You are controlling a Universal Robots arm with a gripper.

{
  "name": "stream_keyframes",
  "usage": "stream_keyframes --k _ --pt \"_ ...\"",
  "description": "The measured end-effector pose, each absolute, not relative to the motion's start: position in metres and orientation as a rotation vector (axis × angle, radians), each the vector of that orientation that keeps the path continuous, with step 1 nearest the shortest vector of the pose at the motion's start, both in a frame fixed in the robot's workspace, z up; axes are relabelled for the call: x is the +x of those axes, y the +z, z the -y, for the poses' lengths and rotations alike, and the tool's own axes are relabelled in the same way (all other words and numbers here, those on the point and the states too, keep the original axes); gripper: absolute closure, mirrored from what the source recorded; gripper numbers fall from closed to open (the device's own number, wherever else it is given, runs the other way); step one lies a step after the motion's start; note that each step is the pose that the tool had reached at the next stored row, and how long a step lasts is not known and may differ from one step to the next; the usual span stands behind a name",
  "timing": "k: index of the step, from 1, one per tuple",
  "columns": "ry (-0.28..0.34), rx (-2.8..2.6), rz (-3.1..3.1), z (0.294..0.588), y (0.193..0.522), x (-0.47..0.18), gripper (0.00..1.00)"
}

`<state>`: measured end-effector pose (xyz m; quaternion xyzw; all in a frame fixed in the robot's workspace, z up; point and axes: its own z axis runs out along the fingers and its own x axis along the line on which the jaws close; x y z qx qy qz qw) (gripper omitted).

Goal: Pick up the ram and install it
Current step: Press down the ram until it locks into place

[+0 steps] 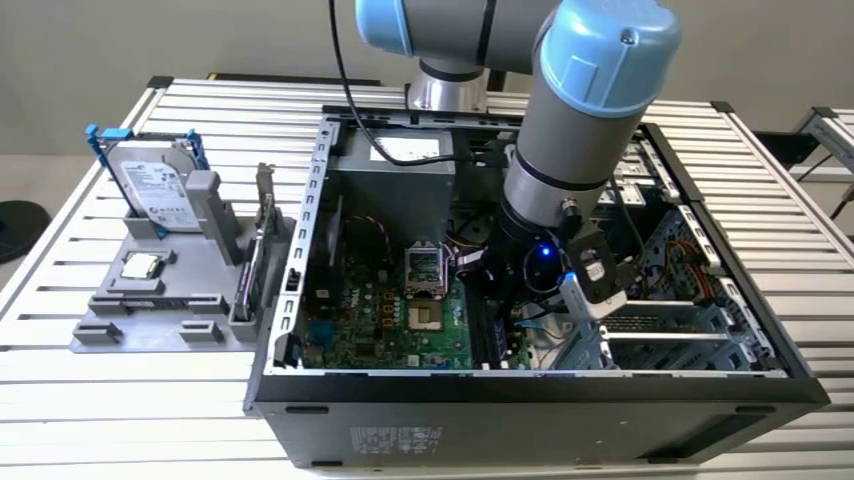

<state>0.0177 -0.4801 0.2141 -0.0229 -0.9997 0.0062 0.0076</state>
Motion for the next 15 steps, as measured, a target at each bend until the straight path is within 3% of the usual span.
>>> stream_keyframes --k 10,11,15 --pt "0.02 -0.072 3.126 0.4802 0.2134 0.0177 1.0" --pt "0.018 -0.072 3.126 0.4802 0.2129 0.0177 0.0" --pt "0.02 -0.072 3.125 0.4802 0.2131 0.0177 0.0"
